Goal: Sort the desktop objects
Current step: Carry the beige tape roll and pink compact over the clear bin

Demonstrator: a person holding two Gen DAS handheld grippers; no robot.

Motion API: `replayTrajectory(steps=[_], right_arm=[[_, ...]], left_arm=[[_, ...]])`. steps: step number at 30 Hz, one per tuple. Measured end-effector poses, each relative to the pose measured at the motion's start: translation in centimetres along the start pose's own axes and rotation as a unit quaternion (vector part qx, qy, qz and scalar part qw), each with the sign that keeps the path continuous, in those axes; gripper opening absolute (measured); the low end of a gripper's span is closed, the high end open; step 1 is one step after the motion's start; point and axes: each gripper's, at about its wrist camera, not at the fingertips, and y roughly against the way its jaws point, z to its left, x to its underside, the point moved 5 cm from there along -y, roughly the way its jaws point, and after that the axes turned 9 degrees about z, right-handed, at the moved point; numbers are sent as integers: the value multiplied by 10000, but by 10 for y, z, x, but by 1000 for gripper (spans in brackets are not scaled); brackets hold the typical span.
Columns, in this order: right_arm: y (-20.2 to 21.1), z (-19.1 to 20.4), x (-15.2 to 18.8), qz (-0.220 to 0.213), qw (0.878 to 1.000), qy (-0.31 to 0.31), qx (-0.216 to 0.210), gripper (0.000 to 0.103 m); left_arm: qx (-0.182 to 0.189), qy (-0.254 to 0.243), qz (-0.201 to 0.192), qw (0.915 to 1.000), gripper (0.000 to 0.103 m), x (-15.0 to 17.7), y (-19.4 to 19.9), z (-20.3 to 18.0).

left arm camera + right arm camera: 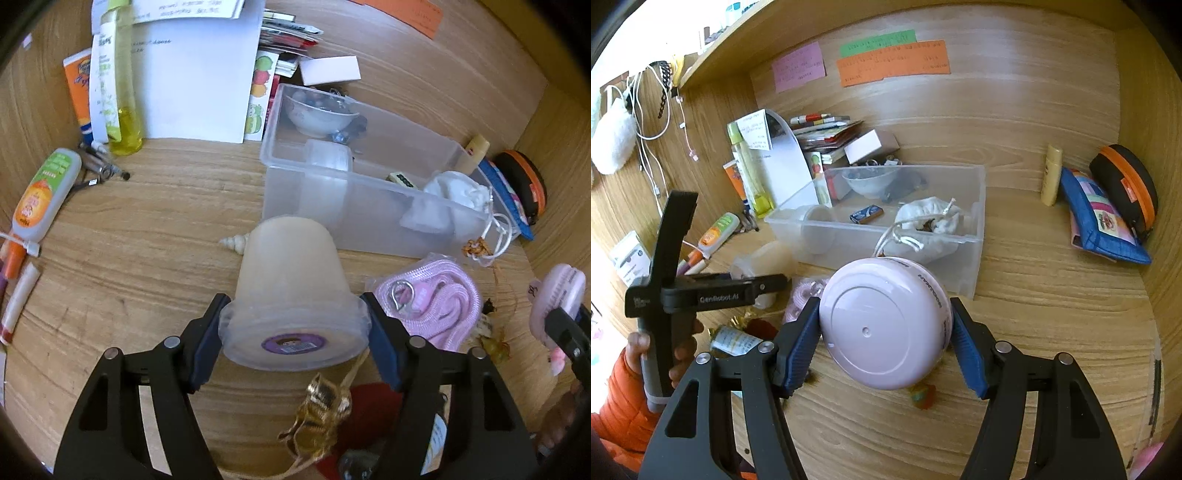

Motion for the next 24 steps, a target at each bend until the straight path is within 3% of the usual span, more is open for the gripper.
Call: replayTrajectory(steps=[5,16,24], right_arm=[[3,0,-10,-117,9999,-40,-72,63],[4,2,-33,-300,9993,-69,-220,63],[-2,1,-49,-353,9990,-48,-256,63]], left_arm=[[434,154,-149,9988,70,-4,18,3],[234,107,-261,9993,69,-17,24,8],[186,89,-628,9978,69,-38,52,8]])
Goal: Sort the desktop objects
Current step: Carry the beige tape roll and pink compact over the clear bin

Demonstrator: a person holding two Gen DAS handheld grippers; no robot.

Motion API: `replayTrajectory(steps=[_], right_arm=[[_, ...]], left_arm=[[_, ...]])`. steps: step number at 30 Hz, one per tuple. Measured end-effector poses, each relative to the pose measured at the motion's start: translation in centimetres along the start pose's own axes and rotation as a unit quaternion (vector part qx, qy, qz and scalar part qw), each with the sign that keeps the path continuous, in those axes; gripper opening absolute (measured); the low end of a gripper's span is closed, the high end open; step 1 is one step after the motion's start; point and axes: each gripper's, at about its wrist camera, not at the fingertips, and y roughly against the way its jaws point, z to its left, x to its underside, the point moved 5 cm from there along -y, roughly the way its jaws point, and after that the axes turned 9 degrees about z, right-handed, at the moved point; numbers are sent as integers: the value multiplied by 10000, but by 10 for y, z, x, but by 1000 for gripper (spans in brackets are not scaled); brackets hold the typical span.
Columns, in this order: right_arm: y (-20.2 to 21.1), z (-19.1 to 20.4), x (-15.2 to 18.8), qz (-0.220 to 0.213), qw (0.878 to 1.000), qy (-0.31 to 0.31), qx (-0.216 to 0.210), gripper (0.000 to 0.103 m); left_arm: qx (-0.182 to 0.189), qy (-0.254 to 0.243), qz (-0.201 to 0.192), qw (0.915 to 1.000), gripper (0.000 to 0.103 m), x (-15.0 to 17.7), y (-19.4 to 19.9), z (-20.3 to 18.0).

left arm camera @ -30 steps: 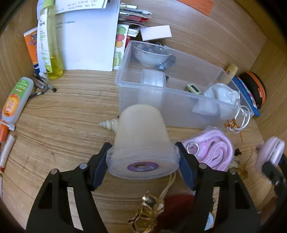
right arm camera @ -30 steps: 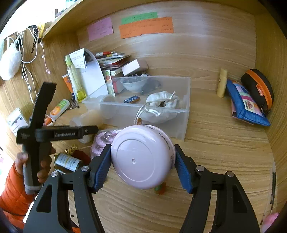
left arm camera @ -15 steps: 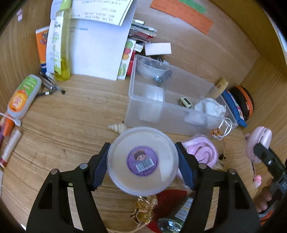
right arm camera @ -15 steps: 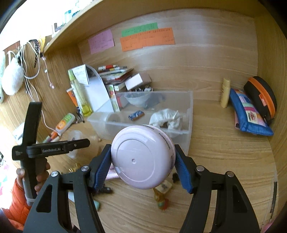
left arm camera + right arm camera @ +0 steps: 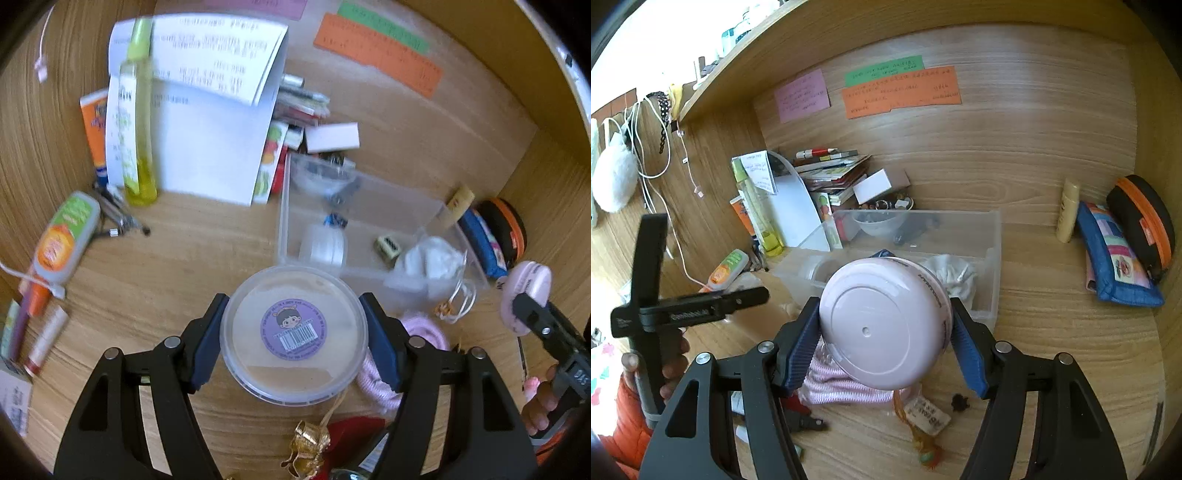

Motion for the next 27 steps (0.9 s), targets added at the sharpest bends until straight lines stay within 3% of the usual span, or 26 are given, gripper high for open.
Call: replayTrajectory(steps=[13,27], right_arm=[[-24,-6,-42,32,9999,159,-36,63],[-58,-19,-81,188,9996,149,114,63]], left_arm=[[153,-266,-469,9984,69,-48,22,-28],[293,-368,-159,9988,69,-96,-23,-50]])
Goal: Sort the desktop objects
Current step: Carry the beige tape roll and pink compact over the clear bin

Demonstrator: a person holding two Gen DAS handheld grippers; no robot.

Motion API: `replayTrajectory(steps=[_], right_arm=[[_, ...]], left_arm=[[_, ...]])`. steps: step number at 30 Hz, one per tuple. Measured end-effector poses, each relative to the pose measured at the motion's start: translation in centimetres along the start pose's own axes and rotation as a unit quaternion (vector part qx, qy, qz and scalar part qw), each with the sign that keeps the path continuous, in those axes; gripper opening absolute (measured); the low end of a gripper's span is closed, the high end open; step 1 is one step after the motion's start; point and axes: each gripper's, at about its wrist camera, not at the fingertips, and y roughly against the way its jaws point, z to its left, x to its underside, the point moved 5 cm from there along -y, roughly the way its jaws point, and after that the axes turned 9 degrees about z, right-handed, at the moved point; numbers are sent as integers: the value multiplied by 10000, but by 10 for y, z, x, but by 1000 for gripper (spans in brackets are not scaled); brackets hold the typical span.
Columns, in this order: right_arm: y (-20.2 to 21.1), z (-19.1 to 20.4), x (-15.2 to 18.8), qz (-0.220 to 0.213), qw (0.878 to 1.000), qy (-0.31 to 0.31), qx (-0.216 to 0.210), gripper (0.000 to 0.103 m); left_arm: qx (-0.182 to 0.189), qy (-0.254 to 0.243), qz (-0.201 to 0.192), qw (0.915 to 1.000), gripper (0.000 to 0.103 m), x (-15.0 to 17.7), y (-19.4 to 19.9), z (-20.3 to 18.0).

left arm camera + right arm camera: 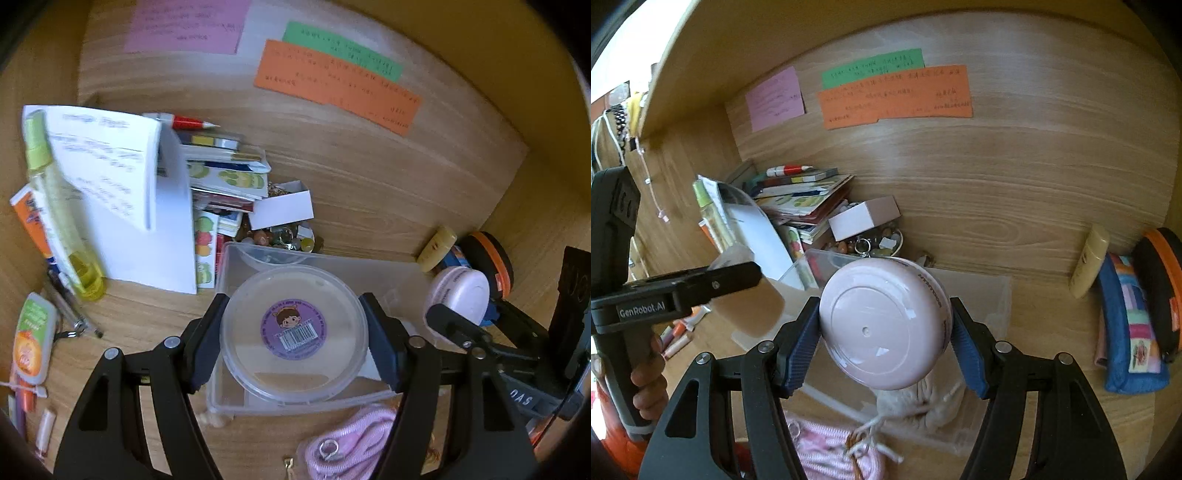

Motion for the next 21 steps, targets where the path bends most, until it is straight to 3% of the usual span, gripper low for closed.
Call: replayTrajectory(steps=[11,21], right_arm=[[-59,-15,0,558,9978,-113,351,63],[-75,-27,8,759,9947,-76,683,63]], left_arm=[[-388,-163,146,9990,69,-15,-41,-3],[-532,-249,392,9975,70,-16,-69,-2]])
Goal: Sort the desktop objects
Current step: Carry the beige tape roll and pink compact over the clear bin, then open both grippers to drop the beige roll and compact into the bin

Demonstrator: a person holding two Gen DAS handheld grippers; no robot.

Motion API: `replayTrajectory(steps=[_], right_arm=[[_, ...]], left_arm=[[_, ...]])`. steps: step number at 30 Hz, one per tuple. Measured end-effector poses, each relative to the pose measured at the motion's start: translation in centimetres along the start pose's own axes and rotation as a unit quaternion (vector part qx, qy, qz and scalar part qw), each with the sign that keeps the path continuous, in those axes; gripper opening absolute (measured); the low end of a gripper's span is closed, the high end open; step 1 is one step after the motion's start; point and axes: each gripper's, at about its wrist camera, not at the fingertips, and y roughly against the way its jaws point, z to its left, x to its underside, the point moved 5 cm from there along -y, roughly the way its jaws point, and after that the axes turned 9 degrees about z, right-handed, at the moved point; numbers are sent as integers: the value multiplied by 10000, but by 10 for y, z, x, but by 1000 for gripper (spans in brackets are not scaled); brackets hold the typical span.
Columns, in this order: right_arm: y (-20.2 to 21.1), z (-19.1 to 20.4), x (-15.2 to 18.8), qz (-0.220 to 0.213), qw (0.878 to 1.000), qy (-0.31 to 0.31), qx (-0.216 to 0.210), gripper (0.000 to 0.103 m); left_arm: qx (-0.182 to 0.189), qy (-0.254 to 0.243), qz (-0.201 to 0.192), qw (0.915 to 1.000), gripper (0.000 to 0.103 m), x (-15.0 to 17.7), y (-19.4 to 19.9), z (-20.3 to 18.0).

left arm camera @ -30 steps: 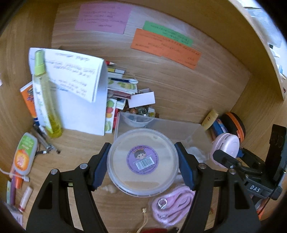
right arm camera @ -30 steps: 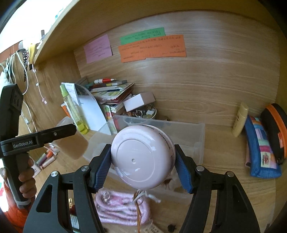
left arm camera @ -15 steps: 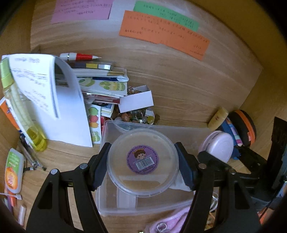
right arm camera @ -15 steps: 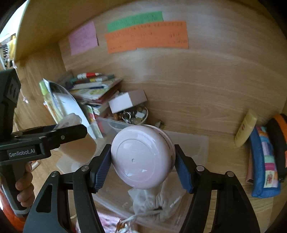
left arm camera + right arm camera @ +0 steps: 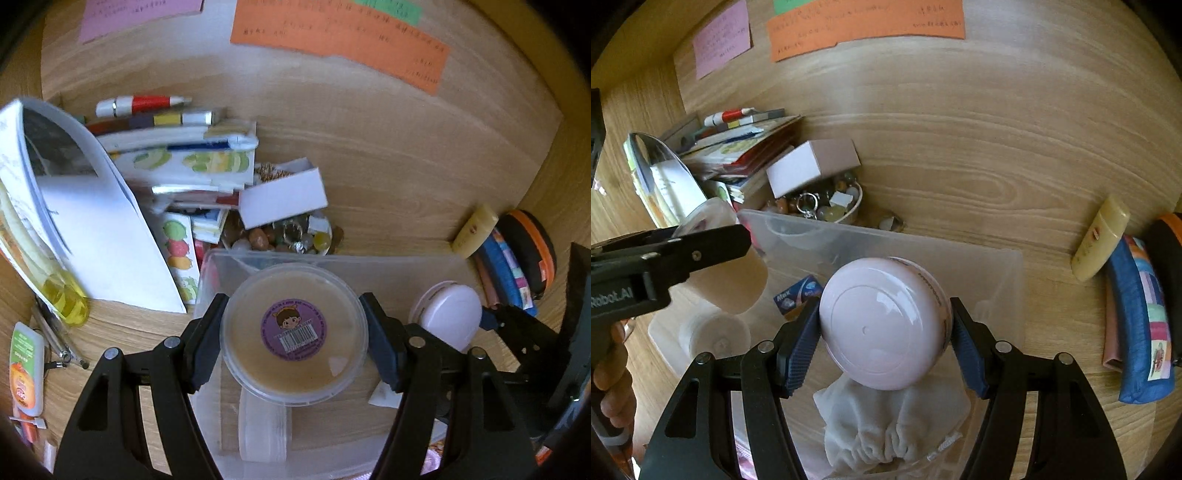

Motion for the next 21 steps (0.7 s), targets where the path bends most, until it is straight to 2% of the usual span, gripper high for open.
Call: replayTrajectory(steps=[4,12,17,19,21], right_arm=[[-7,-2,3,140,9999,-10,20,63],[-8,-1,4,71,9994,74,324,63],[-6,-2,2,9,9992,77,381,70],[-5,-1,2,-27,9989,121,463,76],[-3,1,2,-83,9985,162,516,77]], left_arm=[[-11,48,205,9998,70,7,-15,5],[-40,50,347,9994,70,10,-25,2],[-114,12,412,9991,70,11,-28,1],[-137,-31,432,9990,70,11,-27,1],[-124,-70,424,9990,70,12,-25,0]])
